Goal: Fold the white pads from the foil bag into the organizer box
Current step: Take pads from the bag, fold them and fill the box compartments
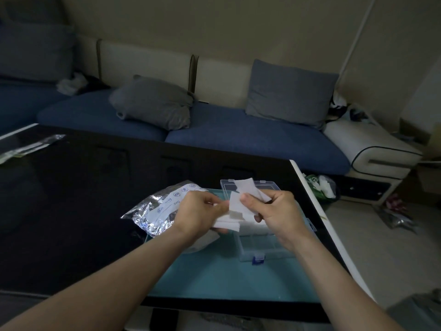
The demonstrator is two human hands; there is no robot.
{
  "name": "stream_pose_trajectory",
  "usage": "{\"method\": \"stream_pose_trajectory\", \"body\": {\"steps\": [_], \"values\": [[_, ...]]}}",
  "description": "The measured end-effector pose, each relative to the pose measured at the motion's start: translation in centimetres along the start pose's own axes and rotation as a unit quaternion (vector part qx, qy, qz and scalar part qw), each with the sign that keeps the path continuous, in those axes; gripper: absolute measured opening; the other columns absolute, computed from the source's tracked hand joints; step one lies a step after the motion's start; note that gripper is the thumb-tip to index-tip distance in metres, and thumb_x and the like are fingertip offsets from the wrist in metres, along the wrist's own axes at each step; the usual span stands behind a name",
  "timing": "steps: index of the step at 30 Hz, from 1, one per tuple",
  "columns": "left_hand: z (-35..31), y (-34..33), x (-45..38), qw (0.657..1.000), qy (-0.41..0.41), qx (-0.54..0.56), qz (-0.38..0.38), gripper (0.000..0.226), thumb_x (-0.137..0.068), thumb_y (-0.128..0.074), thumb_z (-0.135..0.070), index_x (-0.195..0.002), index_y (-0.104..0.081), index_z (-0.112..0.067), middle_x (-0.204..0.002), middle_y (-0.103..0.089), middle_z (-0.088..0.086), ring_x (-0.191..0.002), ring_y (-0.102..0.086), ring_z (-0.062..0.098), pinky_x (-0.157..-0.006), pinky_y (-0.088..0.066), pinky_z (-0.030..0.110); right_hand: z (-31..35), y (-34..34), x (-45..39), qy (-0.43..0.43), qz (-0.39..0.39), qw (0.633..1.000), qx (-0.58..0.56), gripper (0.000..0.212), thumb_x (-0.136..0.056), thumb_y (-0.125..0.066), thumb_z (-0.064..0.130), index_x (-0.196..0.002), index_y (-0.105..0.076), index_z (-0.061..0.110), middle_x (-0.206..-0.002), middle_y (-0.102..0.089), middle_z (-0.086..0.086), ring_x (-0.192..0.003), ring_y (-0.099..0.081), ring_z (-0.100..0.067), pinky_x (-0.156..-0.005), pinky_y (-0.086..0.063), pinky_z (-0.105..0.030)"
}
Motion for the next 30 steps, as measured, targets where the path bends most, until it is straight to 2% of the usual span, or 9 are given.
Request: {"method": "stream_pose_trajectory", "body": {"steps": [4, 9, 14, 18, 21, 24, 26, 28, 30], "values": [[0.4, -0.8, 0.3, 0.999, 0.038, 0.019, 0.012, 0.017, -0.096, -0.058, -0.006, -0.096, -0.069, 0.006, -0.080, -0.070, 0.018, -0.044, -0.064, 0.019, -0.044, -0.055, 0.027, 0.7, -1.1, 0.2, 0.035, 0.026, 0.998, 0.049, 0.007, -0.080, -0.083, 0.017, -0.082, -0.079, 0.022, -0.069, -0.075, 0.007, -0.059, -0.064, -0.002, -0.058, -0.049, -0.021], [0.4, -2.3, 0.2, 0.964, 0.100, 0.227, 0.097, 0.041, -0.100, -0.053, -0.028, -0.095, -0.065, 0.010, -0.084, -0.073, 0.021, -0.071, -0.073, 0.028, -0.056, -0.058, 0.025, 0.6, -0.6, -0.1, 0.050, -0.009, 0.994, 0.093, 0.014, -0.080, -0.084, 0.022, -0.072, -0.076, 0.030, -0.067, -0.074, 0.009, -0.058, -0.065, -0.001, -0.057, -0.050, -0.022], [0.3, -3.5, 0.5, 0.966, 0.053, 0.189, 0.167, 0.016, -0.091, -0.063, -0.005, -0.079, -0.071, -0.001, -0.082, -0.074, 0.011, -0.078, -0.073, 0.017, -0.068, -0.058, 0.023, -0.6, -0.7, -0.2, 0.013, -0.015, 0.996, 0.086, 0.014, -0.080, -0.083, 0.026, -0.073, -0.074, 0.018, -0.061, -0.072, 0.008, -0.054, -0.065, -0.001, -0.055, -0.047, -0.021], [0.4, -3.2, 0.5, 0.966, 0.056, 0.198, 0.157, 0.007, -0.088, -0.062, 0.008, -0.093, -0.067, 0.008, -0.079, -0.074, 0.012, -0.071, -0.073, 0.017, -0.061, -0.057, 0.021, -1.0, -0.8, -0.4, -0.003, 0.021, 0.996, 0.091, 0.025, -0.093, -0.068, 0.035, -0.089, -0.075, 0.011, -0.076, -0.072, -0.004, -0.064, -0.063, -0.010, -0.061, -0.046, -0.029], [0.2, -2.4, 0.3, 0.979, 0.036, 0.160, 0.122, 0.010, -0.090, -0.060, 0.010, -0.097, -0.066, 0.005, -0.078, -0.072, 0.010, -0.064, -0.071, 0.016, -0.056, -0.057, 0.021, -0.6, -0.7, -0.4, 0.028, 0.070, 0.991, 0.111, 0.032, -0.104, -0.045, 0.041, -0.117, -0.073, 0.031, -0.097, -0.066, 0.001, -0.078, -0.059, -0.004, -0.073, -0.045, -0.024], [-0.2, -0.8, -0.3, 0.997, -0.043, 0.020, 0.061, 0.015, -0.092, -0.061, 0.004, -0.103, -0.070, -0.002, -0.083, -0.072, 0.008, -0.061, -0.069, 0.014, -0.062, -0.060, 0.028, -0.3, 0.8, -0.9, 0.015, 0.047, 0.998, 0.029, 0.032, -0.104, -0.047, 0.038, -0.100, -0.078, 0.034, -0.073, -0.057, -0.012, -0.064, -0.043, -0.013, -0.068, -0.037, -0.025], [-0.4, -0.2, -0.6, 0.996, -0.075, -0.027, 0.033, 0.015, -0.093, -0.061, 0.000, -0.103, -0.071, -0.006, -0.086, -0.073, 0.006, -0.062, -0.068, 0.012, -0.063, -0.059, 0.027, -0.9, 0.2, -0.5, -0.026, 0.116, 0.991, -0.055, 0.030, -0.099, -0.055, 0.034, -0.099, -0.080, 0.019, -0.066, -0.043, -0.009, -0.063, -0.037, -0.015, -0.061, -0.034, -0.027], [-1.2, 0.1, -0.7, 0.991, -0.111, -0.065, 0.020, 0.015, -0.094, -0.061, -0.003, -0.102, -0.073, -0.009, -0.087, -0.074, 0.000, -0.065, -0.068, 0.009, -0.060, -0.055, 0.020, -1.6, -1.6, 0.5, -0.058, 0.219, 0.973, -0.050, 0.030, -0.091, -0.064, 0.030, -0.102, -0.078, 0.006, -0.066, -0.050, -0.003, -0.061, -0.041, -0.012, -0.058, -0.036, -0.024], [-1.8, -0.3, -0.7, 0.986, -0.136, -0.091, 0.046, 0.016, -0.095, -0.061, -0.008, -0.105, -0.073, -0.009, -0.085, -0.075, -0.004, -0.072, -0.070, 0.011, -0.064, -0.056, 0.022, -2.5, -3.1, 1.4, -0.068, 0.282, 0.957, 0.006, 0.033, -0.089, -0.074, 0.030, -0.107, -0.074, 0.002, -0.078, -0.062, -0.015, -0.060, -0.045, -0.011, -0.055, -0.038, -0.022]]}}
Point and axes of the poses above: each hand's wrist, its own x-axis away from the middle knuckle, its own y-axis out of the back of the hand, z = x × y, the point moved 9 cm from there along -x, towards the middle knuckle
